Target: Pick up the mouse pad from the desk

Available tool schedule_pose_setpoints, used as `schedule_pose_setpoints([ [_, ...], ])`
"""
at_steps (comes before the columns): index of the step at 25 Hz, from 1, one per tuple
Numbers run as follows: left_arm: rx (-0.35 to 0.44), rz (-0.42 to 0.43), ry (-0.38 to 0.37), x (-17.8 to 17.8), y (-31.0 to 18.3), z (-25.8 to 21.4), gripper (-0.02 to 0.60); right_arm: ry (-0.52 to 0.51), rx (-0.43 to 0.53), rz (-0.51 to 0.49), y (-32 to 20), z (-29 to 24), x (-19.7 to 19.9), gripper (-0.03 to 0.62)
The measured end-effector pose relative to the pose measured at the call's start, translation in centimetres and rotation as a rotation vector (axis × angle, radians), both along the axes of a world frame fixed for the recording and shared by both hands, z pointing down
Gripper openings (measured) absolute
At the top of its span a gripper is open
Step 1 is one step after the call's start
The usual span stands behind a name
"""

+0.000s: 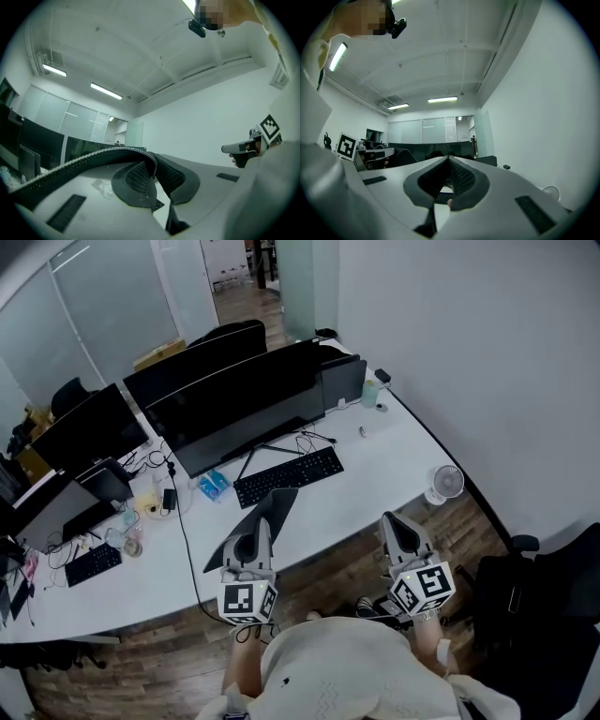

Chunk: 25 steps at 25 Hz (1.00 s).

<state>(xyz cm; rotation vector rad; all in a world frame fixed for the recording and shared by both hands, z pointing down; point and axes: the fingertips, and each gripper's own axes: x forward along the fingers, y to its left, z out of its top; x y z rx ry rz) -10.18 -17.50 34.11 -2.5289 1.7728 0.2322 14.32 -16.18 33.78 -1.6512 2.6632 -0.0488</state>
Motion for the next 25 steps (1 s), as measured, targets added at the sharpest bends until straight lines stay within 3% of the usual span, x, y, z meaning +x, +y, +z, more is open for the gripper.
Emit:
schedule_pose_setpoints([
  [5,0.048,-0.003,-0.052,-0.3,-0.4,-2.8,0.023,0.029,0.041,0.024,-0.6,-2.1,0.8,0.002],
  [11,0.083,0.004,-0.060,0.1,-0.4,-5.4,0.023,0.017,0.089,0.011,-0.6,-4.1,0.6,0.002],
  [20,0.065,0.033,-0.132,1.8,-0.5,-3.9,0.023,0.049,0.079,-0.007,-0.5,-3.2,-0.6,0.002],
  [25,0.041,0.045,-0.133,2.3,-0.6,-2.8,0.023,0.040,0.067,-0.012,-0.6,-2.7,-0.8,0.002],
])
